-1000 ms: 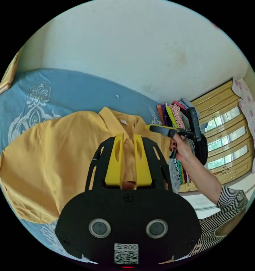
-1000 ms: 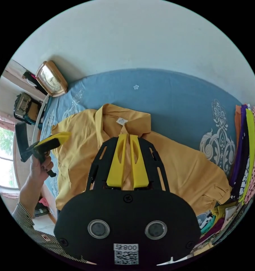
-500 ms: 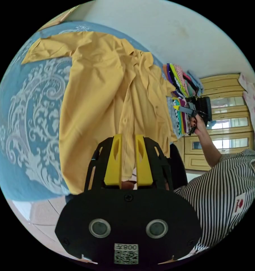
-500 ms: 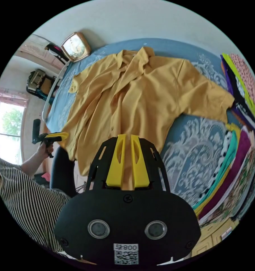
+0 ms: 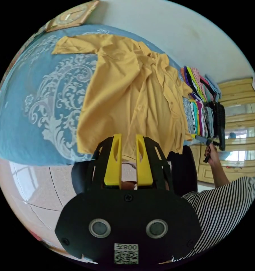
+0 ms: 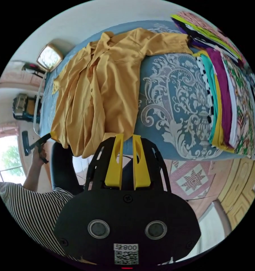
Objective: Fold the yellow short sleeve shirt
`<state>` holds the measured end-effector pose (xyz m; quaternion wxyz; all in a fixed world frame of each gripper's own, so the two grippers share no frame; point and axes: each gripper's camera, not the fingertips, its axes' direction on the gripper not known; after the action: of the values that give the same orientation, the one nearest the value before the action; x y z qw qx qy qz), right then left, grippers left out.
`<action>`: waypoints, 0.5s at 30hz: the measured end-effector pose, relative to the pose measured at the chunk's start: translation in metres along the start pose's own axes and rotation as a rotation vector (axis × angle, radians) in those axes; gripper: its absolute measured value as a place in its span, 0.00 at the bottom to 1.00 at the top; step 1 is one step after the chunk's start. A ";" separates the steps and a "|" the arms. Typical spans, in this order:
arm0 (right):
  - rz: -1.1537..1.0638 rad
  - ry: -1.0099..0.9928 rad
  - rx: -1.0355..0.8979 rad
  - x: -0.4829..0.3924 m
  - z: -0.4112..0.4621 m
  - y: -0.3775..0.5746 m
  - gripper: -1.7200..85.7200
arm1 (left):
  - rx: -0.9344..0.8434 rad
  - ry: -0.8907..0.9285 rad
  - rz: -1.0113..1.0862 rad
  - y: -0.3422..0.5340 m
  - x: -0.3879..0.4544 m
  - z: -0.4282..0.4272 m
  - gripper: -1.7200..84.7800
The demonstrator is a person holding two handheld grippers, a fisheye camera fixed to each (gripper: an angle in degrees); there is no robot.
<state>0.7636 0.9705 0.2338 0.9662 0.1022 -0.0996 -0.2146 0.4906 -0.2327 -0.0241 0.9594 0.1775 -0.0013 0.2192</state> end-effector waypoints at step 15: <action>0.259 -0.340 -0.029 0.082 0.040 0.020 0.07 | -0.009 -0.014 -0.264 0.035 -0.101 -0.003 0.05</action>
<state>0.8351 0.9465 0.2896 0.9564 0.0371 -0.2703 -0.1042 0.3843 -0.2442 -0.0230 0.9806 0.1734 0.0143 0.0899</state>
